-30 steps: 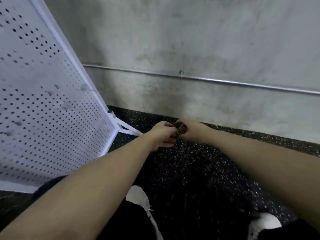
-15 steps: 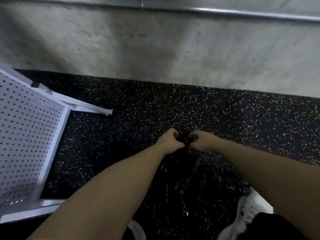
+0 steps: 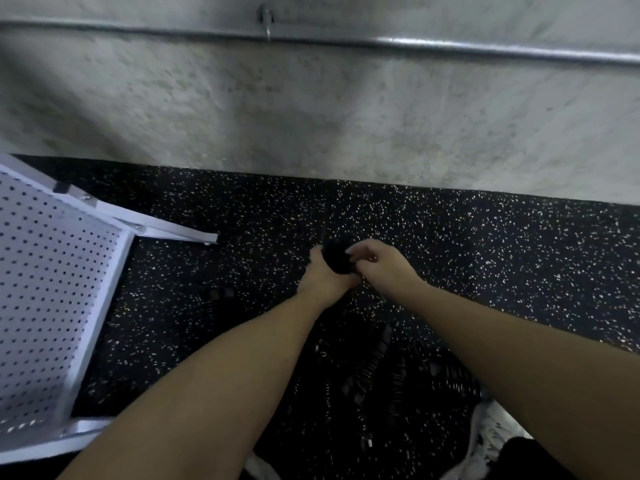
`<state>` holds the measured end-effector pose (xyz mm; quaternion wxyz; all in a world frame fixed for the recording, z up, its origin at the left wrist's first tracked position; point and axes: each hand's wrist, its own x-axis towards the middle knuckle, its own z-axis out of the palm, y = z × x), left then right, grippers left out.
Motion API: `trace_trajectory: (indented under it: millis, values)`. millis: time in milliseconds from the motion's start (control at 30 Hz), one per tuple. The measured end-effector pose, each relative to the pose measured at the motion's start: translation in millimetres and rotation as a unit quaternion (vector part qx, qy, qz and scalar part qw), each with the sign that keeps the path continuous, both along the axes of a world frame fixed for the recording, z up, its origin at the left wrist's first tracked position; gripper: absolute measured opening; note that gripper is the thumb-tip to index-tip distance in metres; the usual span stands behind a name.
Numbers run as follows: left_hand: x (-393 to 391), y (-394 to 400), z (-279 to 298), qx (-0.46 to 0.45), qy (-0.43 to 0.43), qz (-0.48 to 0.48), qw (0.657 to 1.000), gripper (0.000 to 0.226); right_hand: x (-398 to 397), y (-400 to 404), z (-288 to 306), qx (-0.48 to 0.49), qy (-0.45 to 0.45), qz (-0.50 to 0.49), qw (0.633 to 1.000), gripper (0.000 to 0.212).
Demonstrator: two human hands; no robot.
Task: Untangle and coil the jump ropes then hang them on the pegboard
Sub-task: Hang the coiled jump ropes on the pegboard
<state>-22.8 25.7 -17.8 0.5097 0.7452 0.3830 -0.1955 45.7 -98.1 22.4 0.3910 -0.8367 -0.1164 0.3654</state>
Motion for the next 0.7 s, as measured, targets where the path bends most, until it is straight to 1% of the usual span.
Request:
trace_trajectory:
  millis: [67, 133, 233, 300, 333, 400, 467, 500, 567, 633, 700]
  values:
    - [2, 21, 32, -0.044, -0.048, 0.068, 0.996, 0.096, -4, 16, 23, 0.041, -0.031, -0.014, 0.999, 0.020]
    - [0, 44, 69, -0.071, -0.085, 0.107, 0.988, 0.094, -6, 34, 53, 0.078, -0.052, -0.032, 0.995, 0.006]
    - [-13, 78, 139, -0.095, -0.141, 0.116, 0.979, 0.086, -9, 64, 108, 0.142, -0.050, -0.062, 0.987, 0.018]
    - [-27, 94, 188, -0.095, -0.177, 0.124, 0.972, 0.079, -16, 85, 149, 0.186, -0.042, -0.054, 0.980, 0.025]
    - [-35, 103, 215, -0.094, -0.202, 0.138, 0.965, 0.073, -23, 98, 174, 0.211, -0.039, -0.042, 0.976, 0.031]
    - [-51, 112, 258, -0.110, -0.238, 0.171, 0.950, 0.053, -36, 117, 212, 0.256, -0.031, -0.022, 0.966, 0.040]
    - [-77, 122, 305, -0.148, -0.285, 0.203, 0.925, 0.044, -58, 135, 256, 0.298, -0.061, 0.005, 0.953, 0.032]
    - [-91, 126, 326, -0.164, -0.308, 0.209, 0.914, 0.043, -69, 143, 276, 0.315, -0.082, 0.019, 0.945, 0.028]
    - [-124, 133, 367, -0.161, -0.347, 0.201, 0.902, 0.046, -94, 155, 316, 0.342, -0.100, 0.042, 0.934, 0.025]
    - [-157, 138, 401, -0.123, -0.367, 0.191, 0.902, 0.057, -118, 168, 349, 0.362, -0.091, 0.067, 0.925, 0.022]
    - [-188, 145, 430, -0.083, -0.386, 0.199, 0.897, 0.063, -142, 181, 381, 0.374, -0.108, 0.085, 0.917, 0.016]
